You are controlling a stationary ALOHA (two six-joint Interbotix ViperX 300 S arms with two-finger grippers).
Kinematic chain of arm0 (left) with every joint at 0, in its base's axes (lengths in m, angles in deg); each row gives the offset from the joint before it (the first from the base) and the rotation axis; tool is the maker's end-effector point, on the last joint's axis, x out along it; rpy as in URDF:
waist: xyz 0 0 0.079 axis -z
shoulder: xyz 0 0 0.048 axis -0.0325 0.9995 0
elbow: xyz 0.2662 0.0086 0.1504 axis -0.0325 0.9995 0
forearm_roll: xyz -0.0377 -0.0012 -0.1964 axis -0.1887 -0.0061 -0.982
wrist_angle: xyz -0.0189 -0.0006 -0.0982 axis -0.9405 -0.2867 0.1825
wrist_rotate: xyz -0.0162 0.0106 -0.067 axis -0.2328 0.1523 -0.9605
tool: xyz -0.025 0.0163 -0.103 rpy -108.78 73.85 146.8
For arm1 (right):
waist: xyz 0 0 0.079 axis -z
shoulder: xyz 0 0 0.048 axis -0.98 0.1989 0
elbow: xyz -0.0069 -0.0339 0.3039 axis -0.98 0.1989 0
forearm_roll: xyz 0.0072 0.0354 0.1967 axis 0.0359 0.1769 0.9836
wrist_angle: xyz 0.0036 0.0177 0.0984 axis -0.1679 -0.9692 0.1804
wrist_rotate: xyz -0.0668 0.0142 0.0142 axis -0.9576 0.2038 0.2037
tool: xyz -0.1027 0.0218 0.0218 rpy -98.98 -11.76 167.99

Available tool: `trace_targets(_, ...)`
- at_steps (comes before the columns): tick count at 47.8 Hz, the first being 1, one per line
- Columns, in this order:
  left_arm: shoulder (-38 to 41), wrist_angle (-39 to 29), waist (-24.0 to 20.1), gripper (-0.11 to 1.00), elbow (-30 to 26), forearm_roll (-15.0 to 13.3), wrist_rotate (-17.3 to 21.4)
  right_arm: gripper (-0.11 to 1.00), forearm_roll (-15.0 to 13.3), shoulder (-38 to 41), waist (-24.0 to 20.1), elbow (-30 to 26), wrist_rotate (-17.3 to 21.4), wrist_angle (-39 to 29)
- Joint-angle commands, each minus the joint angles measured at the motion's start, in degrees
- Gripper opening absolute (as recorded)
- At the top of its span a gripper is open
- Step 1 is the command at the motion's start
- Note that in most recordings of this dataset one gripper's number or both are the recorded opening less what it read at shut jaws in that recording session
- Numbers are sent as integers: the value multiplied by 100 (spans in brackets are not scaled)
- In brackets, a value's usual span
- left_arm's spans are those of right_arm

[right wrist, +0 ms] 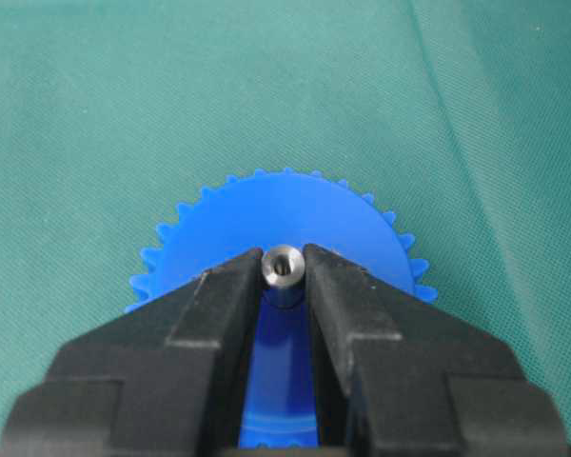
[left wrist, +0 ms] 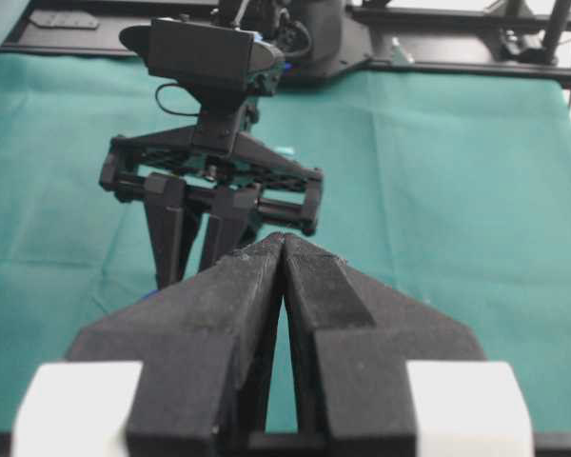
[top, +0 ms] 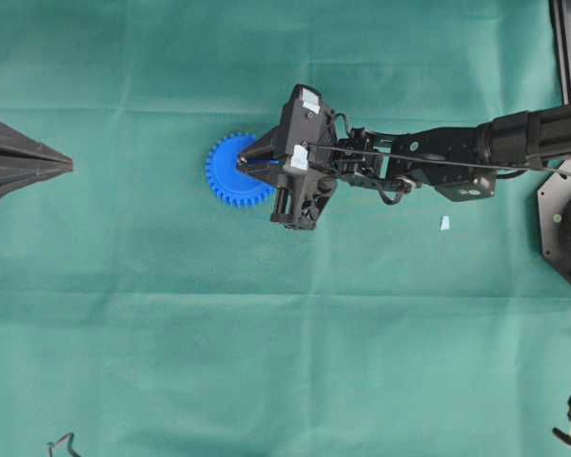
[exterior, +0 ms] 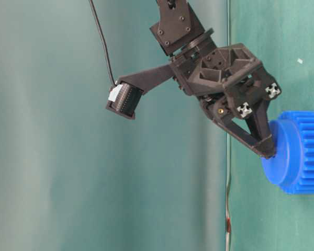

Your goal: Insert the shaft into the center hole of the gear.

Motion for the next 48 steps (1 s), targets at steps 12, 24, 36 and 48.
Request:
trace_targets(12,35,0,-9,0,-132,9,0,90,97,-229,-26,-53,-26,105)
trace_targets(24,35,-9,0,0,-132,9,-9,80,62,-1090,0,193,-132,88)
trace_targets(36,26,-9,-9,0,-132,18,-9,81,53,-2162,0,677,-255,105)
trace_targets(48,26,-9,-9,0,-132,9,-9,80,62,-3067,0,1283,-264,114)
